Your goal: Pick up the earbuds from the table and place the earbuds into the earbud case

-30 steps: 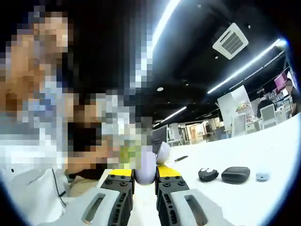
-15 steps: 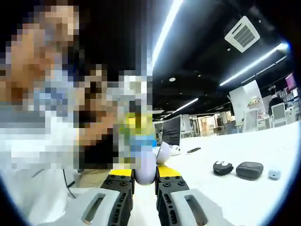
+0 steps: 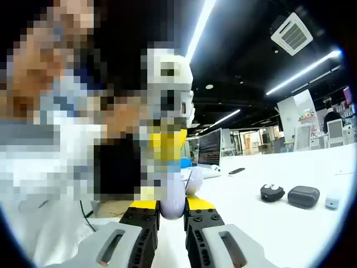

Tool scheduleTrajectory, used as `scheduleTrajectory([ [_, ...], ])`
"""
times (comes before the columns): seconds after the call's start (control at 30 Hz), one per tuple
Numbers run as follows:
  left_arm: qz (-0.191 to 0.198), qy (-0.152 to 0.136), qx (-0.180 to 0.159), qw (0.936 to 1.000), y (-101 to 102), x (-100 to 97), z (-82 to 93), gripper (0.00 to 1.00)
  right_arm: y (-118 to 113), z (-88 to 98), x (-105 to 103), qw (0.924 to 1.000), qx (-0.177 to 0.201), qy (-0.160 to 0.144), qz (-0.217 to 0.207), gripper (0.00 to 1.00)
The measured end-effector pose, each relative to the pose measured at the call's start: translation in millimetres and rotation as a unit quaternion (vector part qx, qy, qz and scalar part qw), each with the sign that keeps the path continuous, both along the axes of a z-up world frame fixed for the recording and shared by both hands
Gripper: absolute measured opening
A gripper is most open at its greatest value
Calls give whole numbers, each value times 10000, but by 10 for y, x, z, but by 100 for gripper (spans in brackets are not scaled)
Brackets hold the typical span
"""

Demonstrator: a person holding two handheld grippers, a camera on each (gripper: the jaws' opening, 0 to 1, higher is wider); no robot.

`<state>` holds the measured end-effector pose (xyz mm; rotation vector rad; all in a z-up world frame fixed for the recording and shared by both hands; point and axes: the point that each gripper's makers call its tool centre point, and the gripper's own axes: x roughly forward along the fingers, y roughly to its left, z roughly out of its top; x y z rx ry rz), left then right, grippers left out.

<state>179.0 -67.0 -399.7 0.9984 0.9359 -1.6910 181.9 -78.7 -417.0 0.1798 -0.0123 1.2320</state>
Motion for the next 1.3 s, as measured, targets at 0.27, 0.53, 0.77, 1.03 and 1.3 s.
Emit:
scheduleTrajectory([
  [0.27, -223, -87, 344, 9991, -35, -53, -60, 8, 22, -27, -24, 10000, -64, 21, 53, 16],
  [0.53, -436, -92, 811, 9957, -26, -97, -179, 8, 92, -82, -60, 9996, -242, 9, 161, 16],
  [0.77, -679, -235, 1409, 9874, -114, -235, -389, 3, 121, -97, -62, 9994, -315, -4, 172, 16],
  [1.03, 767, -312, -561, 9950, 55, 344, -131, 12, -54, -197, 121, 9983, -426, 254, -316, 16],
  [1.3, 1939, -1235, -1551, 9608, 839, 778, -178, 23, -8, -211, 112, 9983, -416, 322, -269, 16],
])
